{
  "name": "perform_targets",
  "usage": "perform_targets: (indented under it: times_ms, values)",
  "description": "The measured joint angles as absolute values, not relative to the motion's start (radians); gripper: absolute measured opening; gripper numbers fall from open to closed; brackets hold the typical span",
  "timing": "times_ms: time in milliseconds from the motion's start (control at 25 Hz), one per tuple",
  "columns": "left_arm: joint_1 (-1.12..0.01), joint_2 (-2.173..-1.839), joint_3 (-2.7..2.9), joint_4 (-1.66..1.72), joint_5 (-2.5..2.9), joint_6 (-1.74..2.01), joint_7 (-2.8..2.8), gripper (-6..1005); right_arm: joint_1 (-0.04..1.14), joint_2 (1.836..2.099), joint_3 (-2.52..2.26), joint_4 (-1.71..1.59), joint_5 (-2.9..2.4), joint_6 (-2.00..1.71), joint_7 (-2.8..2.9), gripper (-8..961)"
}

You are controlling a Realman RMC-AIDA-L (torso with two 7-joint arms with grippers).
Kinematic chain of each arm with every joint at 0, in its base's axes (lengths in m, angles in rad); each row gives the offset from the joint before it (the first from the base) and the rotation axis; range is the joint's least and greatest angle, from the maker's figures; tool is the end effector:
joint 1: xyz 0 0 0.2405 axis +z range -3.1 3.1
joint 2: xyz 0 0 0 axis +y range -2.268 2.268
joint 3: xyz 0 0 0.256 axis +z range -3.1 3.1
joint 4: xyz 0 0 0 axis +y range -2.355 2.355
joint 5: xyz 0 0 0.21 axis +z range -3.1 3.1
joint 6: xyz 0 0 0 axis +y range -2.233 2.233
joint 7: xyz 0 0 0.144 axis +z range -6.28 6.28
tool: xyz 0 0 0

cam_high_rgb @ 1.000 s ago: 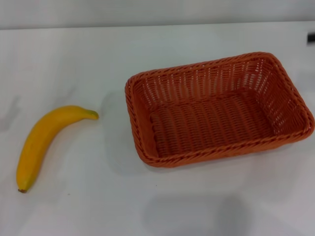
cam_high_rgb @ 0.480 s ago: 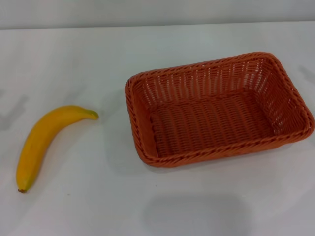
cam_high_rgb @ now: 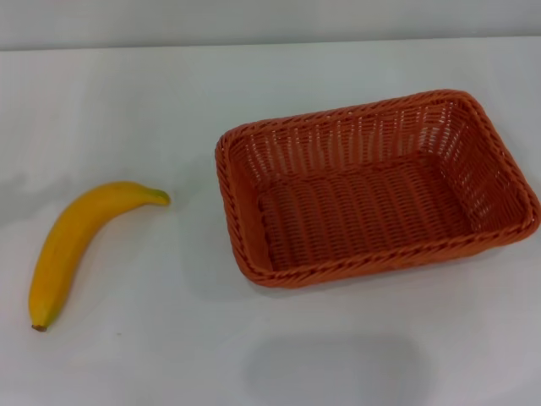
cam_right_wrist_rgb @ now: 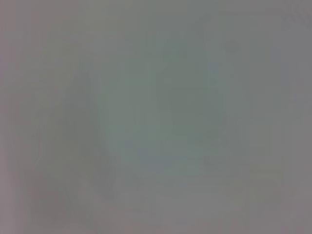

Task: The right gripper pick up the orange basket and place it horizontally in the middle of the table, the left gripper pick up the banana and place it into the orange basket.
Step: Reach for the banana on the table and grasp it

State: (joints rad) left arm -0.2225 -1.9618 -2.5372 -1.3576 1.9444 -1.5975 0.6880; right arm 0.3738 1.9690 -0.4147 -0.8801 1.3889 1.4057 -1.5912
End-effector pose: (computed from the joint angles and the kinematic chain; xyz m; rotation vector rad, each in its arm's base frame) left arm -0.2982 0.2914 0.1812 -2.0069 -1.4169 -0.6710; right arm 0.3274 0.3366 0.1621 -1.9983 0.7218 0.7829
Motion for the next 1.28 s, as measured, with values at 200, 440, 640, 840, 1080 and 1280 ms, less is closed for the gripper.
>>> perform_targets:
  times_ms: [200, 440, 640, 840, 1080, 1280]
  values:
    - [-0.398, -1.913, -2.559, -1.360, 2.295, -1.772, 0.622, 885, 0.357, 1.991, -0.358, -0.877, 1.391, 1.401, -1.665, 786]
    - [-0.524, -1.893, -2.516, -1.336, 2.469, -1.853, 0.678, 885, 0.359, 2.001, -0.327, -0.844, 1.393, 1.397, -1.715, 782]
    - [-0.553, -1.894, -2.481, -1.228, 2.549, -1.849, 0.737, 885, 0.373, 2.002, -0.327, -0.809, 1.408, 1.392, -1.721, 778]
    - [-0.593, -1.924, -2.414, -1.119, 2.647, -1.741, 0.749, 885, 0.375, 2.002, -0.328, -0.792, 1.423, 1.385, -1.722, 775]
    - [-0.626, -1.929, -2.397, -0.985, 2.661, -1.611, 0.752, 884, 0.375, 2.002, -0.332, -0.781, 1.426, 1.384, -1.717, 771]
    - [-0.637, -1.934, -2.356, -0.928, 2.664, -1.545, 0.750, 884, 0.382, 2.004, -0.333, -0.764, 1.426, 1.384, -1.716, 768]
